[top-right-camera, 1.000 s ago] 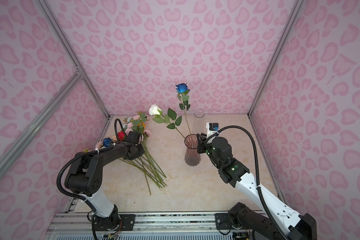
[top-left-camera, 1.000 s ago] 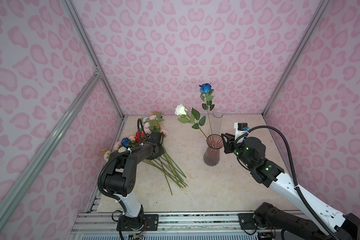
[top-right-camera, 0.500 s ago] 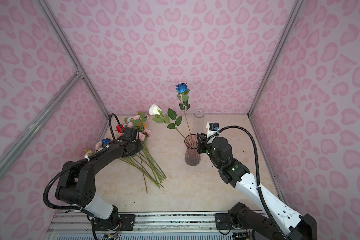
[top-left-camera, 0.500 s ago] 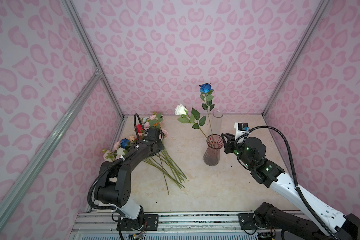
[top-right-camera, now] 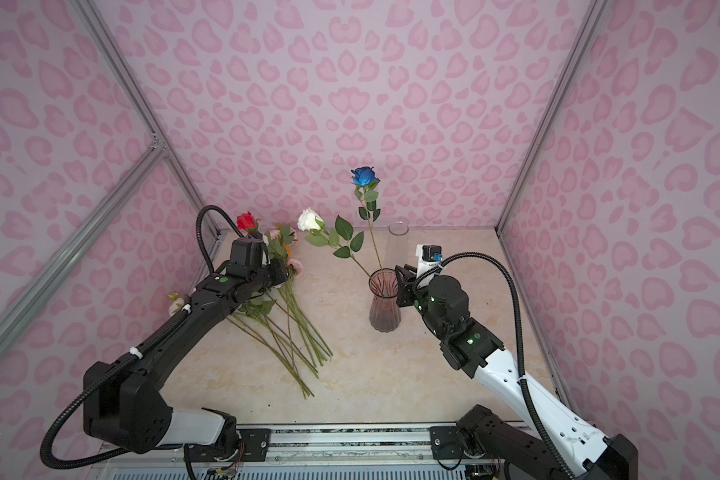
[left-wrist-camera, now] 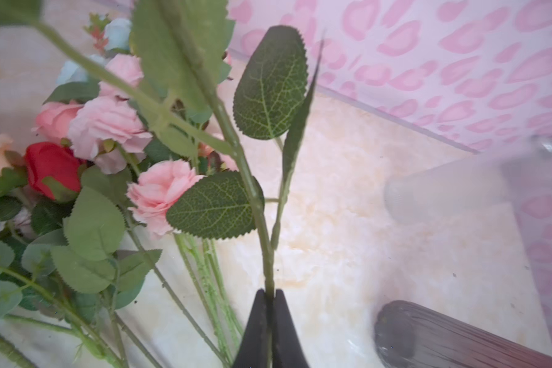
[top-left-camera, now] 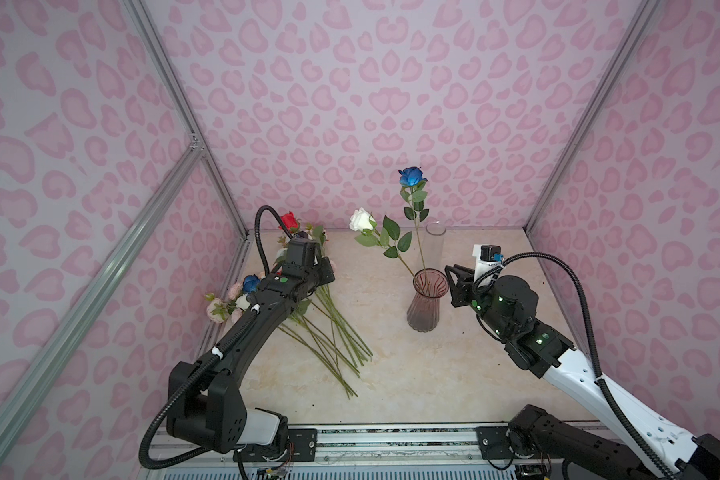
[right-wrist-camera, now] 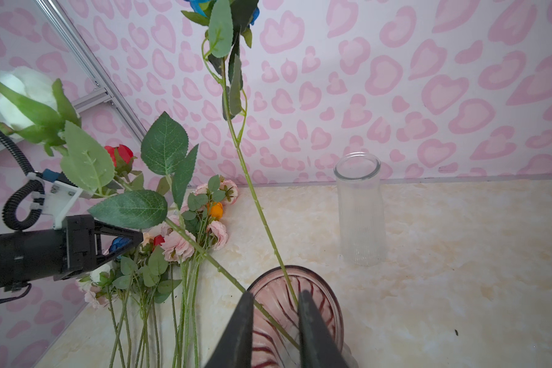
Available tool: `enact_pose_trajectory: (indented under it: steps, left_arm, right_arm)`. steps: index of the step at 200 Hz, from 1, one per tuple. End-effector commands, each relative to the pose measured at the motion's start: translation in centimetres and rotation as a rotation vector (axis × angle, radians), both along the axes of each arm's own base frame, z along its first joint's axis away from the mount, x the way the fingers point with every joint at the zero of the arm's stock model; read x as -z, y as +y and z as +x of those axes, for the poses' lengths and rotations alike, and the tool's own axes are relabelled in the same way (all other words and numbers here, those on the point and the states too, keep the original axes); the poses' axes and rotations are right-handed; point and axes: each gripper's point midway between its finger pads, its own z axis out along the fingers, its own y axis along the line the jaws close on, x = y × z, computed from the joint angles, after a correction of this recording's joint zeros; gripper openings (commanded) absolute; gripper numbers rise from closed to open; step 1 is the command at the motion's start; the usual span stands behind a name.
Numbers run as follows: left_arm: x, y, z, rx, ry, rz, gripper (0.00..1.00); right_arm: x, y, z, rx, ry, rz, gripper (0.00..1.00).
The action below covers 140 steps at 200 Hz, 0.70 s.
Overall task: Arrange the flowers into the vase
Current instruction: 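Lift the red rose with the left gripper toward the right gripper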
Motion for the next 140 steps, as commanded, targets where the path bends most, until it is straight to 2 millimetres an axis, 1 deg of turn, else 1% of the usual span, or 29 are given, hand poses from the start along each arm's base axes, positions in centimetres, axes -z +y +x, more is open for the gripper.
enact_pose_trajectory:
  steps: [1, 21, 42, 59, 64, 85, 102, 118, 140]
  left_arm:
    - [-5.7, -0.5, -0.4, 0.057, -0.170, -0.020, 0.03]
    - [-9.7, 0.2, -2.3, 0.071, -0.281, -0.009, 0.03]
    - [-12.8, 1.3, -4.7, 0.068, -0.391, 0.003, 0.03]
    - [-15.9, 1.2, -7.4, 0.119, -0.529, -0.015, 0.03]
    - [-17.2, 1.2, -8.5, 0.135, -0.583, -0.027, 0.03]
    - [-21.5, 0.9, -12.1, 0.212, -0.780, -0.068, 0.03]
    - [-24.5, 0.0, -14.3, 0.289, -0.872, -0.118, 0.03]
    - [-26.6, -1.5, -15.4, 0.386, -0.897, -0.173, 0.03]
    - [-28.1, -4.5, -16.0, 0.504, -0.903, -0.229, 0.03]
  right_arm:
    - [-1.4, 0.0, -0.2, -0.006, -0.029, 0.021, 0.27]
    - [-2.2, 0.2, -0.6, -0.031, -0.045, 0.022, 0.28]
    - [-3.1, 0.9, -1.0, -0.065, -0.059, 0.022, 0.30]
    - [-4.2, 2.0, -1.6, -0.114, -0.080, 0.025, 0.34]
    - [-4.6, 2.4, -1.7, -0.130, -0.087, 0.024, 0.34]
    - [-6.3, 4.6, -2.9, -0.209, -0.124, 0.006, 0.39]
    - [-7.7, 6.6, -3.9, -0.280, -0.153, -0.001, 0.41]
    - [-8.7, 8.7, -4.9, -0.345, -0.170, -0.010, 0.45]
    - [-10.3, 11.5, -6.3, -0.426, -0.193, -0.018, 0.49]
